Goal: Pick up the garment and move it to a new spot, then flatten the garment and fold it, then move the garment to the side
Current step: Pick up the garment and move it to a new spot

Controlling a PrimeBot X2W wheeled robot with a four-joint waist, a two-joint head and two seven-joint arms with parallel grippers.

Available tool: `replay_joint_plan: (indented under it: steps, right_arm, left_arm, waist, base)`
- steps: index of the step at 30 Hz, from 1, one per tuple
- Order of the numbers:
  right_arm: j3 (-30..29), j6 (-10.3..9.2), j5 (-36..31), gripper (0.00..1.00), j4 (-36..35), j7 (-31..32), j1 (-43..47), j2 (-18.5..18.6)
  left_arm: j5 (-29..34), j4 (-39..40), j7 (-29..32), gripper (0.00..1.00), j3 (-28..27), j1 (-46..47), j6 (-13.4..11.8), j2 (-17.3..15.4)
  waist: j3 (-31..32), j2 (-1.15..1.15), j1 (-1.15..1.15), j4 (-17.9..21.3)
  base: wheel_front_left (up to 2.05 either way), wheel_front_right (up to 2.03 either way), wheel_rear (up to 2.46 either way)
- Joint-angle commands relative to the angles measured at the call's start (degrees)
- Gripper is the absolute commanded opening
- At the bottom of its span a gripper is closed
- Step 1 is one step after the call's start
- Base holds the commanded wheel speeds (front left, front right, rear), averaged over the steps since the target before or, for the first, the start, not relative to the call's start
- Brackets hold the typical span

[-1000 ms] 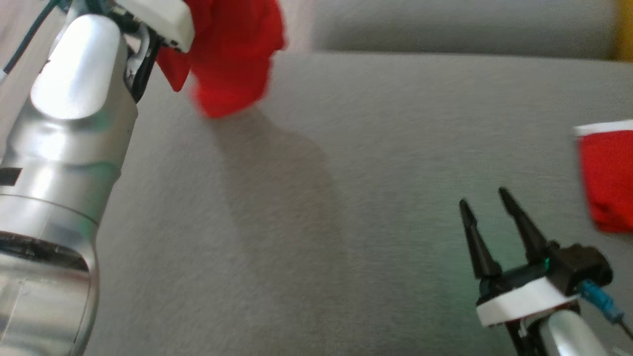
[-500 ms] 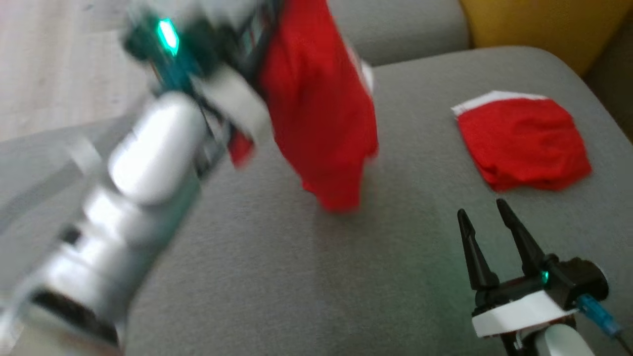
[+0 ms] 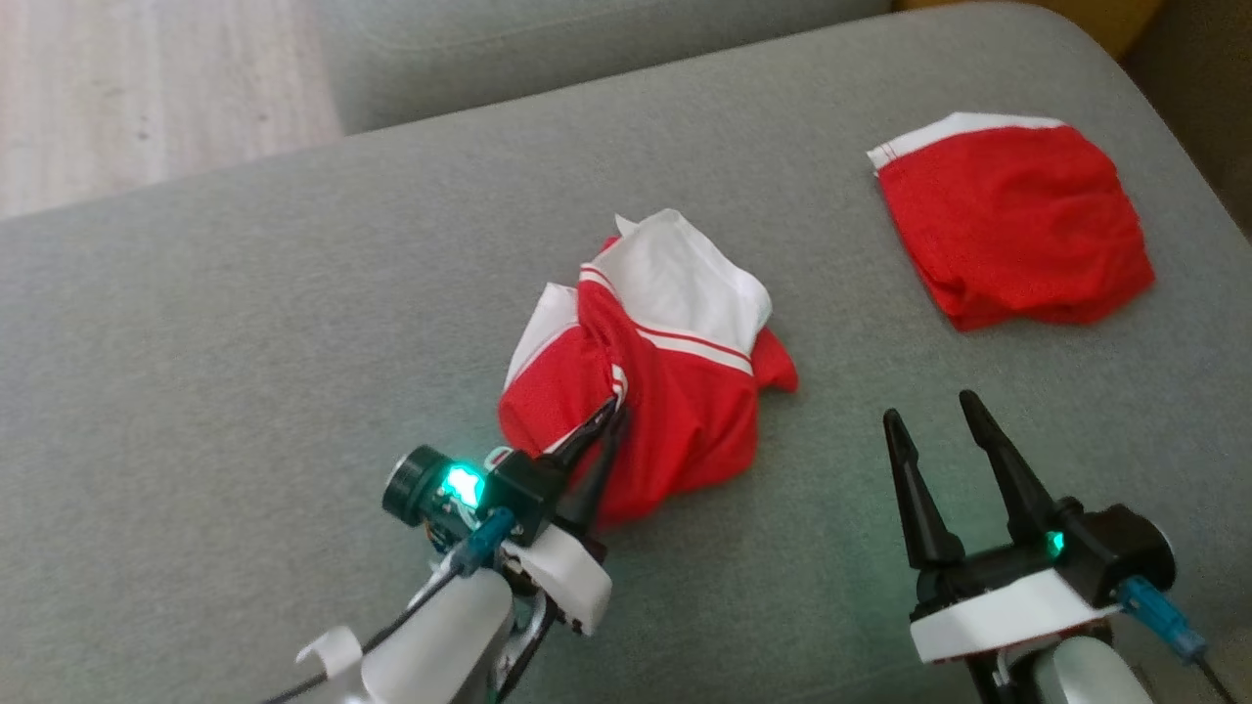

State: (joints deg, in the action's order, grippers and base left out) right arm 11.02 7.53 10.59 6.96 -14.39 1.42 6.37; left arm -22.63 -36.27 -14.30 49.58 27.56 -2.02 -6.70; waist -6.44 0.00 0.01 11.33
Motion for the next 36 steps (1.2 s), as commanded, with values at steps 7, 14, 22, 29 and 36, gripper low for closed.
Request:
replay_joint_plan:
  steps: [7,14,22,29,36]
  right_arm:
    - [0.5,-0.04,0.4,1.0,1.1,-0.6,1.3,-0.5]
    - [-2.6,-0.04,0.1,1.0,1.3,-0.6,4.2,-1.7]
    - [-6.0,-0.04,-1.0,1.0,-0.1,-0.6,9.1,-2.9]
    - [-8.4,-0.04,-1.6,1.0,-1.0,-0.6,12.0,-3.3]
    - [-8.5,-0.04,-1.2,1.0,-1.1,-0.6,12.4,-3.5]
  left_arm:
    - [1.9,7.7,-0.7,1.0,-9.0,-5.7,-3.4,1.0]
    - [5.6,19.3,-0.7,1.0,-19.0,-15.0,-7.5,-0.3]
    - [9.6,30.2,-0.7,1.0,-27.1,-27.5,-9.9,-0.9]
    - [12.7,35.2,-0.7,1.0,-29.5,-37.4,-10.7,0.0]
    - [15.0,34.8,-0.7,1.0,-29.9,-40.0,-9.4,1.2]
  waist:
    - [6.7,0.0,-0.01,-6.0]
    - [10.6,0.0,-0.01,-12.6]
    - [13.7,0.0,-0.01,-18.6]
    - [14.5,0.0,-0.01,-19.7]
    - [14.6,0.0,-0.01,-19.8]
  base:
    - [0.0,0.0,0.0]
    - [0.0,0.0,0.0]
    - [0.0,0.0,0.0]
    - [0.0,0.0,0.0]
    - [0.0,0.0,0.0]
